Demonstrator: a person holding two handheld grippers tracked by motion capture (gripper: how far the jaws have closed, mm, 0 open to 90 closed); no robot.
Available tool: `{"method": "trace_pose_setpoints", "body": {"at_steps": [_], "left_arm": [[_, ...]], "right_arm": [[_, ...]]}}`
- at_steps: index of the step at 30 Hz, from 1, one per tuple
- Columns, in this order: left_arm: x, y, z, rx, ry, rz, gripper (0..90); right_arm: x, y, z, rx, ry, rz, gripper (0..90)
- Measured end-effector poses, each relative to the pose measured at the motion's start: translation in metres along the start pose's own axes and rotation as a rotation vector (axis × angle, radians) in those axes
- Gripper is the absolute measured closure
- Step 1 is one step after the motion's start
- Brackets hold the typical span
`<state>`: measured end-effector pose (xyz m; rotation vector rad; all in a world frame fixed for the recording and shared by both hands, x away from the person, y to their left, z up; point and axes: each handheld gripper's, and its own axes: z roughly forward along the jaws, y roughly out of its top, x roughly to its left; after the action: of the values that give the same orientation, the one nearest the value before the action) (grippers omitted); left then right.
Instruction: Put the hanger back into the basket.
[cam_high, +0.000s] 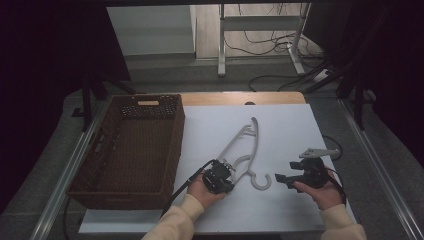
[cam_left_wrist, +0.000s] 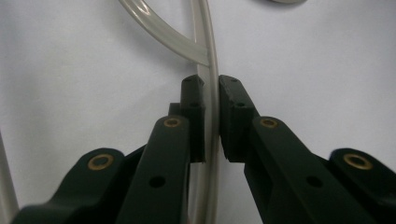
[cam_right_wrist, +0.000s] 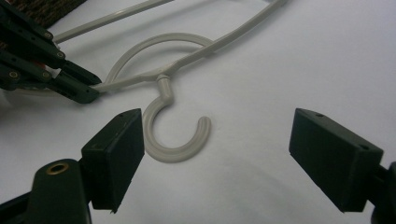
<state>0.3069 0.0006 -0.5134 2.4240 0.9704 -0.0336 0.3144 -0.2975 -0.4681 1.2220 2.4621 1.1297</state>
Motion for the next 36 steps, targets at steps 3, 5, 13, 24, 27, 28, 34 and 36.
{"method": "trace_pose_setpoints", "body": {"at_steps": [3,5,13,24,27,28,34,36], "left_arm": [[0.002,0.000,-0.001,-0.004,-0.017,-0.004,81.6],[0.004,-0.001,-0.003,-0.010,-0.032,-0.002,81.6],[0.010,-0.001,-0.024,-0.115,-0.080,-0.022,81.7],[0.006,0.001,-0.058,-0.212,-0.096,-0.009,81.7],[0.002,0.003,-0.069,-0.240,-0.100,0.005,81.7],[0.001,0.004,-0.073,-0.247,-0.099,0.013,81.7],[-0.005,0.010,-0.090,-0.270,-0.089,0.042,81.7],[-0.005,0.010,-0.096,-0.282,-0.087,0.046,81.7]], "right_arm": [[-0.002,0.000,-0.002,-0.010,-0.005,0.009,17.9],[-0.004,-0.001,-0.005,-0.022,-0.012,0.017,18.0],[-0.022,-0.005,-0.016,-0.089,-0.080,0.093,18.3],[-0.035,-0.011,-0.017,-0.101,-0.117,0.158,18.5],[-0.035,-0.011,-0.017,-0.098,-0.116,0.158,18.4],[-0.035,-0.011,-0.017,-0.099,-0.117,0.158,18.4],[-0.035,-0.011,-0.016,-0.098,-0.115,0.155,18.4],[-0.035,-0.011,-0.016,-0.097,-0.114,0.153,18.4]]}}
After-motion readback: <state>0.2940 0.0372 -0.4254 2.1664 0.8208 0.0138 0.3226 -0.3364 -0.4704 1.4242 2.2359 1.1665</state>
